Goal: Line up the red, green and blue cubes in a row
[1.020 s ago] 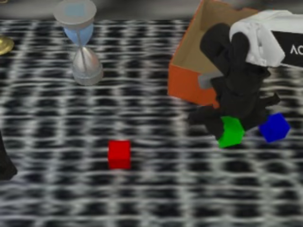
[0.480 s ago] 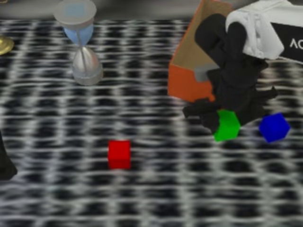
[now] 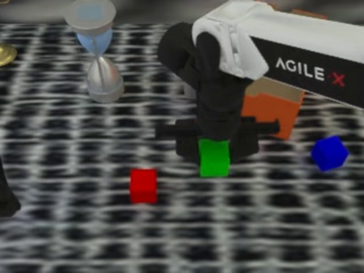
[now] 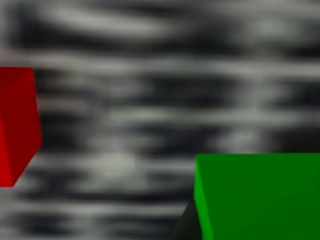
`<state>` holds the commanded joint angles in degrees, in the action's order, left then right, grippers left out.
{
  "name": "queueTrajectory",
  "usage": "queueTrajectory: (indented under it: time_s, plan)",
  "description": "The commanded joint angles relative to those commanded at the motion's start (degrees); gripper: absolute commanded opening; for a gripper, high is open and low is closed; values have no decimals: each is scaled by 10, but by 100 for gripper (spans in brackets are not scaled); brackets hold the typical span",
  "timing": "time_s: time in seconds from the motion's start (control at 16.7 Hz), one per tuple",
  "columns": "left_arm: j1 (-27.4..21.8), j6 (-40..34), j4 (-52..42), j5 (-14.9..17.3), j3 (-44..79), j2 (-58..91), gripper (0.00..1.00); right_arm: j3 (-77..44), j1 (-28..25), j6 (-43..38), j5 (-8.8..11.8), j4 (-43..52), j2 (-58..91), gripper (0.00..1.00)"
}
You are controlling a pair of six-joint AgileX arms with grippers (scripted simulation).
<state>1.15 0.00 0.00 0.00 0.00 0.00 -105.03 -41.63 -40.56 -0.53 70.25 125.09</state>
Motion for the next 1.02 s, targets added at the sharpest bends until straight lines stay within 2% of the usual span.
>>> queueTrajectory:
  time_s: [0.18,0.48,1.02]
  plan:
    - [0,0,0,0,0,0,100,-32,-27,-43,-1,14,11,0]
    - [0,0,0,0,0,0,100,-31,-26,-46,0,11,9,0]
    - [0,0,0,0,0,0,100,71,-30,-48,-1,-124,46,0]
